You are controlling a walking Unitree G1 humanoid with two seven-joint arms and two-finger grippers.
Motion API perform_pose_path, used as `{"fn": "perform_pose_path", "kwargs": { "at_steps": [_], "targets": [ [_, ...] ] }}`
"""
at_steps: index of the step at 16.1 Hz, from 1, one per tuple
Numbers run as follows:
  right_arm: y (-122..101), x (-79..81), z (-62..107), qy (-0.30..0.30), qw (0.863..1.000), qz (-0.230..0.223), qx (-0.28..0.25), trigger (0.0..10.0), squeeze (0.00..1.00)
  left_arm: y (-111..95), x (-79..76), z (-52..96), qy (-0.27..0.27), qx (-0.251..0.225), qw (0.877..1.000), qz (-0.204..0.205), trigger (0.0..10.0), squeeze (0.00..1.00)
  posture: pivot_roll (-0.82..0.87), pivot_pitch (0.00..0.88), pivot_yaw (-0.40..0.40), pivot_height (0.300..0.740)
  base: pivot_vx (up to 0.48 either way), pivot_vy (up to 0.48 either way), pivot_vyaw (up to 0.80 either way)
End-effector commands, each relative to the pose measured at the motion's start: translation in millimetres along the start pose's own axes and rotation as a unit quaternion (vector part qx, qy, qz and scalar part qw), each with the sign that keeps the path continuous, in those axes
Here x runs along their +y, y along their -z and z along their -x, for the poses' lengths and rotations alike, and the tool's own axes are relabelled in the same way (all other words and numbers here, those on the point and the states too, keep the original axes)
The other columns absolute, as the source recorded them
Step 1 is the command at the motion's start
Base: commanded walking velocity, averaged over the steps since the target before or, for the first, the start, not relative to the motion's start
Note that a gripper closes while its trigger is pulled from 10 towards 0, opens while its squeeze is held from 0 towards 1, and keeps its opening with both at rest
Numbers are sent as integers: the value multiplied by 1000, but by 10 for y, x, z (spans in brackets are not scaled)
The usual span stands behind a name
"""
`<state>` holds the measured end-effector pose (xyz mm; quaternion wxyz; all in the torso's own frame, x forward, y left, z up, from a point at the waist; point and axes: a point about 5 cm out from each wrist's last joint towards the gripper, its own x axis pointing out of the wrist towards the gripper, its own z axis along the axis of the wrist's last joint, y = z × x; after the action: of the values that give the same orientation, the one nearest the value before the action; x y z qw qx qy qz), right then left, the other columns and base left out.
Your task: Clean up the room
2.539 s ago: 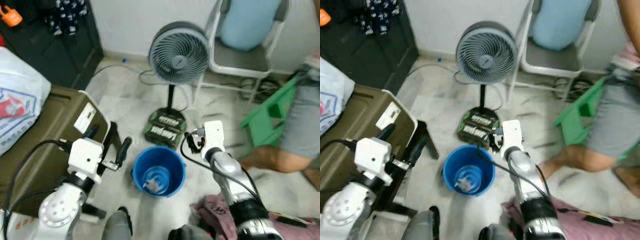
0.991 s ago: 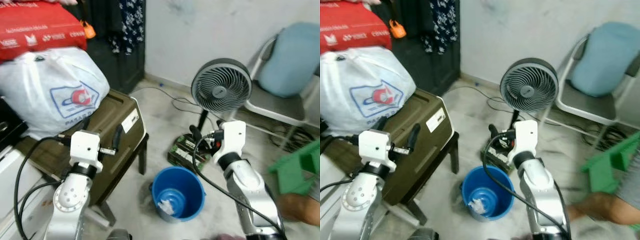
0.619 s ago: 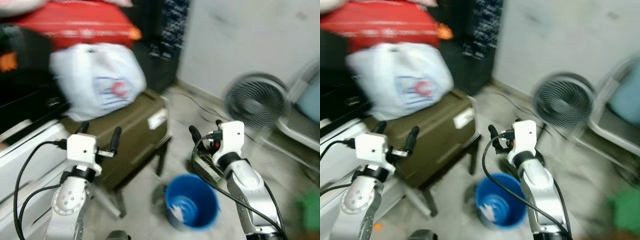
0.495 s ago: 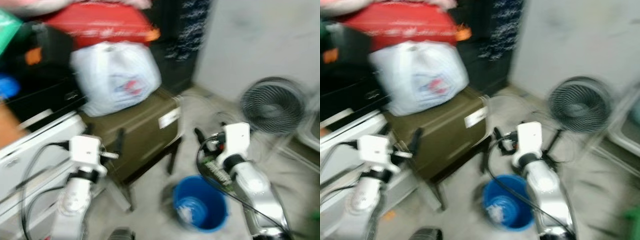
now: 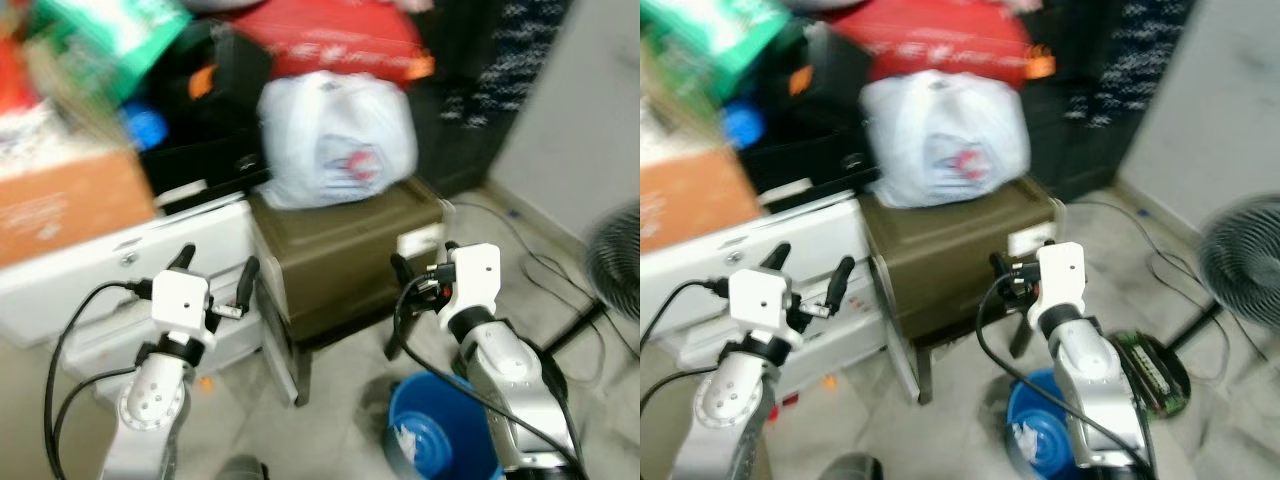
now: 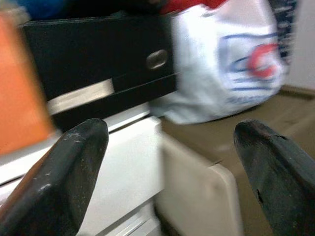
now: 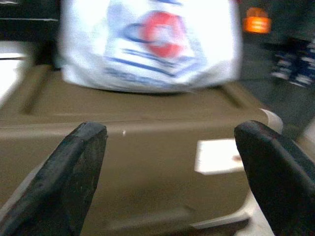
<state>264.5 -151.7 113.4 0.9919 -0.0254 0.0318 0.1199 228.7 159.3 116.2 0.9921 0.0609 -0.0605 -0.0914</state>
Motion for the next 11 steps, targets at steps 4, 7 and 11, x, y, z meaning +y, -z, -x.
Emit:
{"fn": "perform_pose_path", "kwargs": {
  "at_steps": [4, 7, 11],
  "targets": [
    [-11, -21, -36, 1, 1000, 9, -2, 10000, 0, -25, -14, -11, 5, -5, 1000, -4, 10000, 0, -9, 17, -76, 740, 0, 0, 800],
    [-17, 0, -58, -3, 1000, 10, -3, 10000, 0, -33, -2, -12, 3, -7, 1000, -6, 10000, 0, -5, 16, -77, 740, 0, 0, 800],
    [-16, 5, -50, -3, 1000, 9, -4, 10000, 0, -38, 11, 10, -2, -7, 1000, -7, 10000, 0, -7, 17, -73, 740, 0, 0, 800]
  ]
}}
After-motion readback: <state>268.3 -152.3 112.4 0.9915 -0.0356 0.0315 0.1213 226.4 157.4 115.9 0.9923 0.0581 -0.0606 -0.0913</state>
